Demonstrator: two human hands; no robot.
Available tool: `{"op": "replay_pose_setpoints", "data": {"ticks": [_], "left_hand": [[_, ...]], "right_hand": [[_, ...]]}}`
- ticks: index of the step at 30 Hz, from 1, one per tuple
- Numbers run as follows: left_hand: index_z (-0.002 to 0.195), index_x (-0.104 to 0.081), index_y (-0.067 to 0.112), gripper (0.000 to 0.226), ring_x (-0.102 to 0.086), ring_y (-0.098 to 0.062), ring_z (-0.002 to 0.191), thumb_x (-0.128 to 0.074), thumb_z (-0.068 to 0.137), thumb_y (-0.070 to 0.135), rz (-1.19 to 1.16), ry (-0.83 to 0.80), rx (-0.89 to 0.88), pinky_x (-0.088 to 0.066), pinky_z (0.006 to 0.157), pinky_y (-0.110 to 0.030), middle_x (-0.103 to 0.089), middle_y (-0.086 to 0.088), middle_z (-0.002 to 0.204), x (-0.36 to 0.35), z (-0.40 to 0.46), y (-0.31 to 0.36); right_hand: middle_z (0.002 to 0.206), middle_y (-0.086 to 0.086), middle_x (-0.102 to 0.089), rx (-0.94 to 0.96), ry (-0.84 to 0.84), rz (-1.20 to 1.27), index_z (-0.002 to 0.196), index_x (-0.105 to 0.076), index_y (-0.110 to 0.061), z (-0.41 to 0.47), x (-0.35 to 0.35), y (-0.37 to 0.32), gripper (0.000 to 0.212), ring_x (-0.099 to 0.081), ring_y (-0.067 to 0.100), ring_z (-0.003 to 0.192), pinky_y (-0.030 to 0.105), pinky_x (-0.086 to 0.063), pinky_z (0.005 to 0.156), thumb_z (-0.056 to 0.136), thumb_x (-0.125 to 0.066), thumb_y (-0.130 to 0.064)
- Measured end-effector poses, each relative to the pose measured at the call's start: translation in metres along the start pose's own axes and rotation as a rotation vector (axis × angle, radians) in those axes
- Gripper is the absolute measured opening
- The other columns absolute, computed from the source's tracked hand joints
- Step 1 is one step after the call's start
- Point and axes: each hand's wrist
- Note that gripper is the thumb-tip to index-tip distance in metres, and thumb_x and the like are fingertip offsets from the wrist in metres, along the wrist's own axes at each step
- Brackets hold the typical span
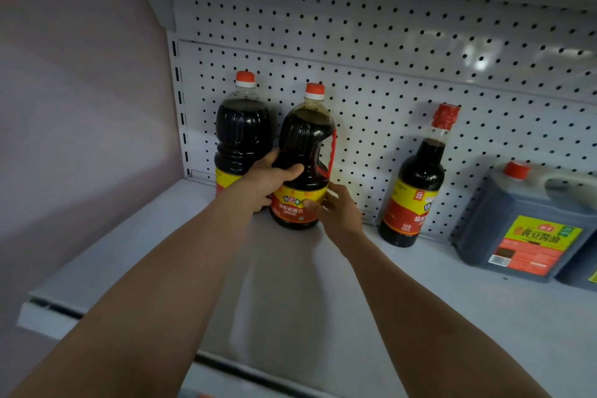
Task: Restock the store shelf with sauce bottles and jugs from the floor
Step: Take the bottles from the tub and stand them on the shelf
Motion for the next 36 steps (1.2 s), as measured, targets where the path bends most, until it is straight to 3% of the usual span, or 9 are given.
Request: {"op": "replay_pose_setpoints", "data": {"ticks": [2,5,11,16,20,23,27,32,36], "left_hand": [[0.145,-0.046,0.035,0.063,-0.045,-0.031,0.136,-0.074,0.088,0.034,0.136,0.151,-0.085,-0.041,0.109,-0.046,-0.051,-0.004,0.146,-0.005,-0.010,0.007],[0.140,-0.054,0.023,0.056,-0.055,-0.027,0.126,-0.073,0.088,0.033,0.337,0.287,-0.116,-0.046,0.104,-0.036,-0.062,-0.005,0.134,-0.016,-0.038,0.005],[0.136,-0.058,0.025,0.073,-0.056,-0.024,0.122,-0.081,0.071,0.050,0.224,0.136,-0.034,-0.044,0.107,-0.044,-0.062,0.005,0.129,-0.015,-0.099,-0.015],[0.114,-0.063,0.023,0.038,-0.056,-0.023,0.104,-0.080,0.081,0.029,0.246,0.119,-0.054,-0.048,0.101,-0.042,-0.063,0.003,0.115,0.010,-0.166,-0.026],[0.133,-0.053,0.021,0.065,-0.056,-0.028,0.116,-0.084,0.077,0.034,0.386,0.121,-0.057,-0.047,0.104,-0.043,-0.056,-0.004,0.127,0.040,-0.220,-0.042],[0.129,-0.054,0.024,0.064,-0.057,-0.028,0.118,-0.085,0.075,0.039,0.498,0.109,-0.095,-0.048,0.101,-0.040,-0.057,-0.006,0.132,0.064,-0.266,-0.060],[0.124,-0.055,0.025,0.059,-0.054,-0.029,0.118,-0.083,0.075,0.040,0.687,0.116,-0.182,-0.047,0.094,-0.036,-0.058,-0.008,0.126,0.087,-0.318,-0.096],[0.118,-0.060,0.027,0.052,-0.059,-0.026,0.109,-0.082,0.073,0.041,0.719,0.089,-0.179,-0.044,0.081,-0.029,-0.061,-0.005,0.121,0.103,-0.365,-0.141],[0.116,-0.065,0.019,0.054,-0.059,-0.017,0.107,-0.084,0.071,0.042,0.745,0.040,-0.174,-0.041,0.083,-0.026,-0.063,0.004,0.113,0.108,-0.391,-0.181]], "right_hand": [[0.125,0.000,-0.064,-0.018,-0.004,-0.095,0.145,-0.045,-0.028,-0.009,0.003,-0.011,0.071,-0.061,0.016,0.111,0.028,-0.051,0.087,0.084,-0.081,-0.037],[0.137,0.009,-0.060,-0.056,0.026,-0.232,0.153,-0.039,-0.026,-0.029,0.009,-0.023,0.078,-0.058,0.025,0.123,0.034,-0.049,0.093,0.087,-0.074,-0.051],[0.136,0.008,-0.061,-0.068,0.068,-0.291,0.146,-0.047,-0.027,-0.097,0.037,-0.049,0.072,-0.062,0.026,0.119,0.042,-0.052,0.100,0.084,-0.078,-0.048],[0.120,0.002,-0.057,-0.070,0.042,-0.415,0.138,-0.052,-0.025,-0.172,0.044,-0.085,0.068,-0.060,0.024,0.113,0.044,-0.053,0.099,0.081,-0.083,-0.042],[0.136,0.006,-0.052,-0.025,0.012,-0.542,0.137,-0.053,-0.024,-0.237,0.032,-0.103,0.069,-0.054,0.025,0.124,0.044,-0.050,0.102,0.079,-0.085,-0.043],[0.137,0.010,-0.052,-0.009,-0.031,-0.664,0.138,-0.051,-0.027,-0.279,0.018,-0.109,0.072,-0.051,0.027,0.128,0.041,-0.046,0.104,0.078,-0.084,-0.049],[0.133,0.012,-0.052,0.020,-0.073,-0.781,0.134,-0.051,-0.033,-0.328,0.004,-0.101,0.072,-0.048,0.030,0.129,0.037,-0.044,0.094,0.073,-0.085,-0.052],[0.127,0.009,-0.053,-0.010,-0.095,-0.781,0.133,-0.052,-0.031,-0.386,-0.015,-0.075,0.071,-0.051,0.027,0.123,0.035,-0.045,0.086,0.074,-0.085,-0.050],[0.134,0.006,-0.056,-0.058,-0.108,-0.775,0.136,-0.053,-0.026,-0.424,-0.028,-0.046,0.074,-0.054,0.026,0.124,0.035,-0.047,0.093,0.073,-0.086,-0.048]]}}
Point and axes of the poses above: each hand's wrist, its own z-axis towards the middle knuckle, its own x-axis out of the back of the hand, y = z × x
